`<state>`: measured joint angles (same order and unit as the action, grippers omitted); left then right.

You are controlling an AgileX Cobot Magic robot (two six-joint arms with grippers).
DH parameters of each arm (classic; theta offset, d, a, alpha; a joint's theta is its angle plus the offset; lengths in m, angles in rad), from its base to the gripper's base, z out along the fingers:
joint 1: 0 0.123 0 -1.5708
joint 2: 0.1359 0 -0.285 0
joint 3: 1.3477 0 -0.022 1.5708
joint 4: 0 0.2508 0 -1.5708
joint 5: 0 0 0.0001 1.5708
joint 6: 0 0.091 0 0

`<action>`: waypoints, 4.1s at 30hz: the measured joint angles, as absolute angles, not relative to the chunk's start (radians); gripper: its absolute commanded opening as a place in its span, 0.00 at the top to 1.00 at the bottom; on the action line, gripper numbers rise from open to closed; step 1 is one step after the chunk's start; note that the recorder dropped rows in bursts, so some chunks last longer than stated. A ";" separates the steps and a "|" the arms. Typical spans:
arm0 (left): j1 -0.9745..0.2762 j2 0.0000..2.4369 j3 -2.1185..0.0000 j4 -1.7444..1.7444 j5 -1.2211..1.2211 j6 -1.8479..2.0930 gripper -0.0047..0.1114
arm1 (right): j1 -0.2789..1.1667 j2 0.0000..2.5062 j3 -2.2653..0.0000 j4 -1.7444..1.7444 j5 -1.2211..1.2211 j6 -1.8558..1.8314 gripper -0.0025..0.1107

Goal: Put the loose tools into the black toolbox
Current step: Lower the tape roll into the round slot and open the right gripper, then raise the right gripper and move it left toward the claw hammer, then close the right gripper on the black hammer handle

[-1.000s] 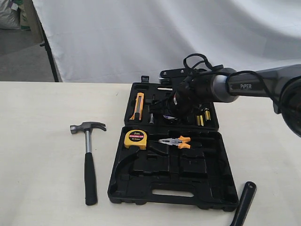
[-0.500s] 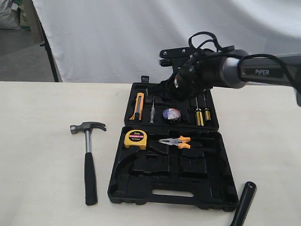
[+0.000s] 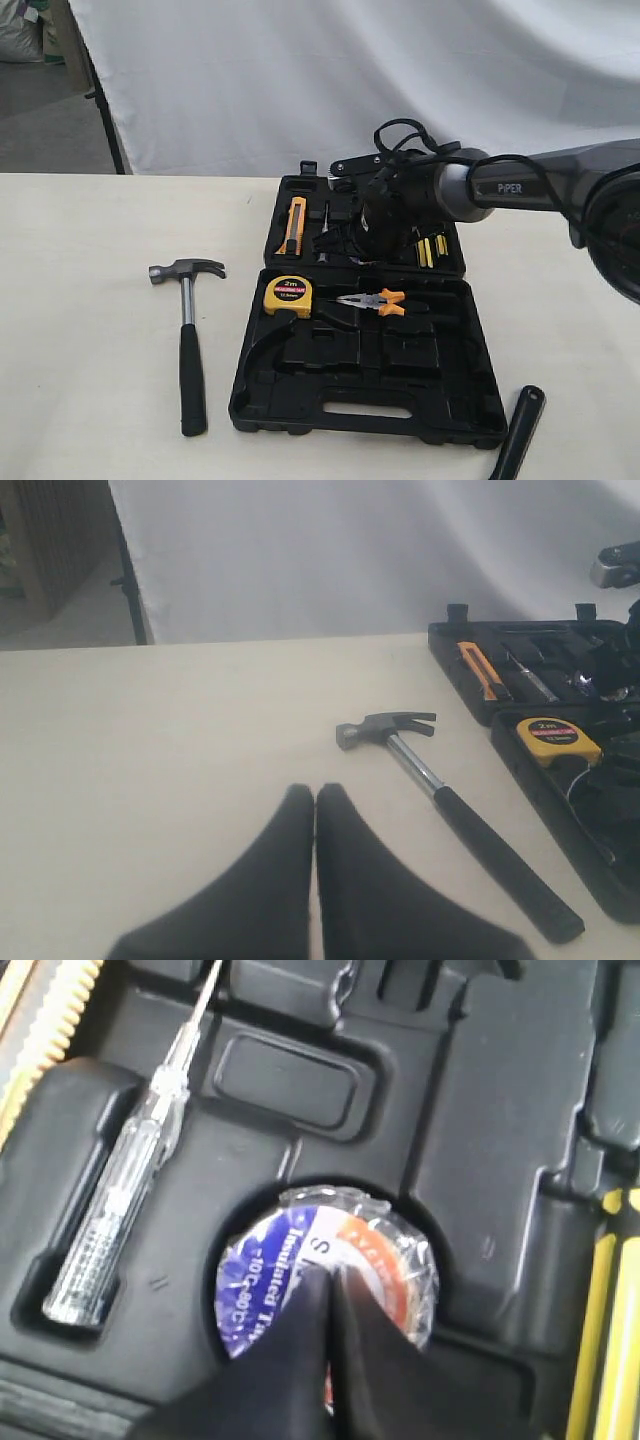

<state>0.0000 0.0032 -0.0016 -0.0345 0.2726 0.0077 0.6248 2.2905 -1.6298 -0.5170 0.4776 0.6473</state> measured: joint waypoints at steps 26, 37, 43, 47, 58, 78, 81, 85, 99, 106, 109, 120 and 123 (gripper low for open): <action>0.000 0.003 -0.002 -0.034 0.273 0.008 0.95 | 0.576 2.319 -1.632 -0.525 0.371 0.684 0.98; 0.000 0.003 -0.002 -0.034 0.273 0.008 0.95 | 0.568 2.255 -1.626 -0.518 0.412 0.690 0.98; 0.000 0.003 -0.002 -0.034 0.273 0.008 0.95 | 0.568 2.153 -1.626 -0.518 0.522 0.684 0.98; 0.000 0.003 -0.002 -0.034 0.273 0.008 0.95 | 0.568 2.092 -1.626 -0.518 0.651 0.635 0.98; 0.000 0.003 -0.002 -0.034 0.273 0.008 0.95 | 0.567 1.867 -1.398 -0.518 0.910 0.442 0.98; 0.000 0.003 -0.002 -0.034 0.273 0.008 0.95 | 0.835 1.676 -1.045 0.092 0.444 0.036 0.92; 0.000 0.003 -0.002 -0.034 0.273 0.008 0.95 | 0.951 1.817 -1.098 0.099 0.354 0.073 0.56; 0.000 0.003 -0.002 -0.034 0.273 0.008 0.95 | 1.028 1.996 -1.280 0.104 0.339 0.048 0.42; 0.000 0.003 -0.002 -0.034 0.273 0.008 0.95 | 1.041 2.339 -1.735 -0.036 0.477 0.055 0.42; 0.000 0.003 -0.002 -0.034 0.273 0.008 0.95 | 1.030 2.346 -1.757 -0.042 0.479 0.070 0.42; 0.000 0.003 -0.002 -0.034 0.273 0.008 0.95 | 1.016 2.356 -1.759 -0.037 0.490 0.082 0.43; 0.000 0.003 -0.002 -0.034 0.273 0.008 0.95 | 1.034 2.358 -1.772 -0.019 0.632 0.076 0.98; 0.000 0.003 -0.002 -0.034 0.273 0.008 0.95 | 1.065 2.347 -1.772 -0.019 0.688 0.073 0.98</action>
<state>0.0000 0.0032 -0.0016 -0.0345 0.2726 0.0077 1.0646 2.3472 -1.7717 -0.0195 0.6885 0.0734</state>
